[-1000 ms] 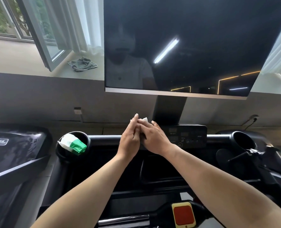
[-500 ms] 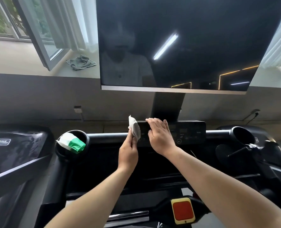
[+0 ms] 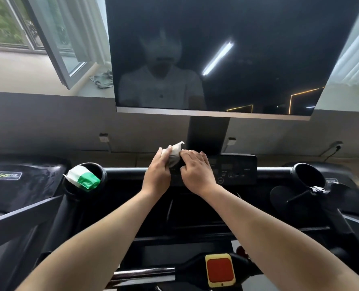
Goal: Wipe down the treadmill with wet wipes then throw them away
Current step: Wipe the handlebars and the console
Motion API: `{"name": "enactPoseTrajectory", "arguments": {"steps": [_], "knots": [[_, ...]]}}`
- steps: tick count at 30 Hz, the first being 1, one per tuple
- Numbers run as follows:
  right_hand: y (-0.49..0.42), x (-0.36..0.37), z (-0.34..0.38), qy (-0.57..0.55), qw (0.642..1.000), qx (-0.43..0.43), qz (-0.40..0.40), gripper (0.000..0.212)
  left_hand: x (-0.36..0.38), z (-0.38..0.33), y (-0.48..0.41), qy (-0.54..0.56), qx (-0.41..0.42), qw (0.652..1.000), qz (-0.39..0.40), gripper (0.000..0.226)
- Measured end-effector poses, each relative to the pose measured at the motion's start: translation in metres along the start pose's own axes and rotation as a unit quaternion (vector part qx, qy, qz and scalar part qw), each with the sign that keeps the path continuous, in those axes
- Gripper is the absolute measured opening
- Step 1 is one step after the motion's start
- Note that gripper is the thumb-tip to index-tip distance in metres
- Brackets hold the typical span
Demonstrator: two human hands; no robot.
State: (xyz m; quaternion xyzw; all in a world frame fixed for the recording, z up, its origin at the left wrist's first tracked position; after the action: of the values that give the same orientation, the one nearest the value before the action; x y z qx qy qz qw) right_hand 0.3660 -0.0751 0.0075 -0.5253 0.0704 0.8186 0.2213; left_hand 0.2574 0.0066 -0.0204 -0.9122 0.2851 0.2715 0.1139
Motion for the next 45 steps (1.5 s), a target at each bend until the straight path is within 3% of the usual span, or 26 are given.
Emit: {"name": "enactPoseTrajectory", "arguments": {"steps": [3, 7, 11, 20, 25, 30, 33, 38, 45], "knots": [[0.002, 0.002, -0.003, -0.012, 1.000, -0.016, 0.016, 0.060, 0.001, 0.003, 0.012, 0.070, -0.018, 0.997, -0.020, 0.060], [0.005, 0.005, -0.003, -0.020, 0.999, -0.033, 0.027, 0.066, 0.010, 0.012, 0.055, 0.131, -0.131, 0.980, -0.075, 0.056], [0.006, 0.004, -0.004, -0.023, 0.998, -0.045, 0.031, 0.067, 0.024, 0.008, 0.080, 0.156, -0.177, 0.964, -0.125, 0.055], [0.005, 0.002, -0.014, -0.015, 0.994, -0.090, 0.061, 0.075, 0.048, -0.009, 0.077, 0.295, -0.328, 0.856, -0.269, 0.049], [0.004, 0.001, -0.018, -0.014, 0.991, -0.114, 0.073, 0.078, 0.062, -0.012, 0.078, 0.300, -0.363, 0.843, -0.259, 0.055], [0.003, -0.003, -0.019, -0.017, 0.987, -0.126, 0.095, 0.079, 0.071, -0.016, 0.084, 0.284, -0.357, 0.855, -0.249, 0.069], [0.003, -0.004, -0.020, -0.017, 0.986, -0.134, 0.093, 0.080, 0.062, -0.013, 0.083, 0.279, -0.311, 0.882, -0.217, 0.067], [0.003, -0.005, -0.022, -0.019, 0.986, -0.136, 0.091, 0.078, 0.019, 0.003, 0.063, 0.105, -0.275, 0.928, -0.227, 0.039], [-0.002, -0.013, -0.025, -0.042, 0.985, -0.145, 0.086, 0.076, 0.051, -0.013, 0.052, -0.057, -0.092, 0.983, -0.147, 0.066]]}}
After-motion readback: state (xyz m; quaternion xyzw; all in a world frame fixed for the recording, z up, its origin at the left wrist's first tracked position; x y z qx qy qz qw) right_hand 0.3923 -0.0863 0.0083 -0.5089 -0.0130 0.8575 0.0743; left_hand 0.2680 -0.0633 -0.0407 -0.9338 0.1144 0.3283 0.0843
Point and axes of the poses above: each hand's wrist, its own y-axis away from the middle knuckle, its own x-axis out of the palm, z = x × y, the point moved 6 cm from there along -y, towards the middle knuckle, and after that the axes turned 1 degree about -y, right-handed, at the moved point
